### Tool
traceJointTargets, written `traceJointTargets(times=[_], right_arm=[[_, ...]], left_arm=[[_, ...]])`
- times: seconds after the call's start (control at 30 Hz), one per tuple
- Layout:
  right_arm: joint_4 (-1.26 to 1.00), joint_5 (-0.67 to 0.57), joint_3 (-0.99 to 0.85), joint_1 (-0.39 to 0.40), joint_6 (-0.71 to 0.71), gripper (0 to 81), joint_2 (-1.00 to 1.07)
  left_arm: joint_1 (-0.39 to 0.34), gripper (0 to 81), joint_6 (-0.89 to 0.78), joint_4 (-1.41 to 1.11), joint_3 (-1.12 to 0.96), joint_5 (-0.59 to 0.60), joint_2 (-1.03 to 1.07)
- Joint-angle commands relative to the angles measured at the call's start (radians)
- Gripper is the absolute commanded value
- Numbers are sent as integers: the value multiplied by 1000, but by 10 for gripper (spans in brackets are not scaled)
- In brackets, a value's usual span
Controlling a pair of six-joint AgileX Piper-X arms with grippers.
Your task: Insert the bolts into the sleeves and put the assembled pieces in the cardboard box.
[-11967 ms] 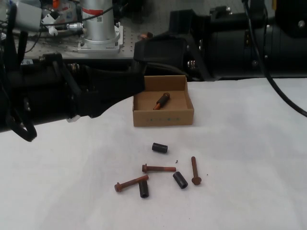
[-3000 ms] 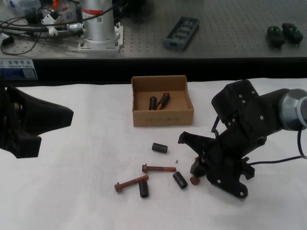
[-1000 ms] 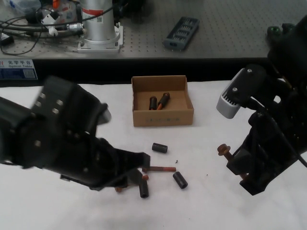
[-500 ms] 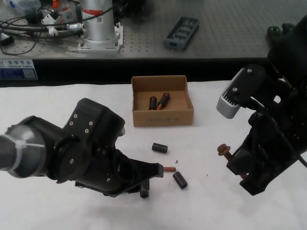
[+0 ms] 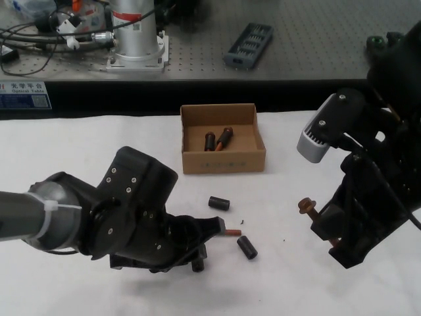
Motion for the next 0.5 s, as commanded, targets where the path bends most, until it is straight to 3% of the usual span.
traceJointTargets(times=[0.0, 0.47], right_arm=[[7, -13, -2, 2, -11, 29, -15], [5, -13, -2, 2, -53, 29, -15]], left_arm=[[-4, 255, -39, -3, -3, -34, 3], [-72, 255, -38, -5, -3, -47, 54]])
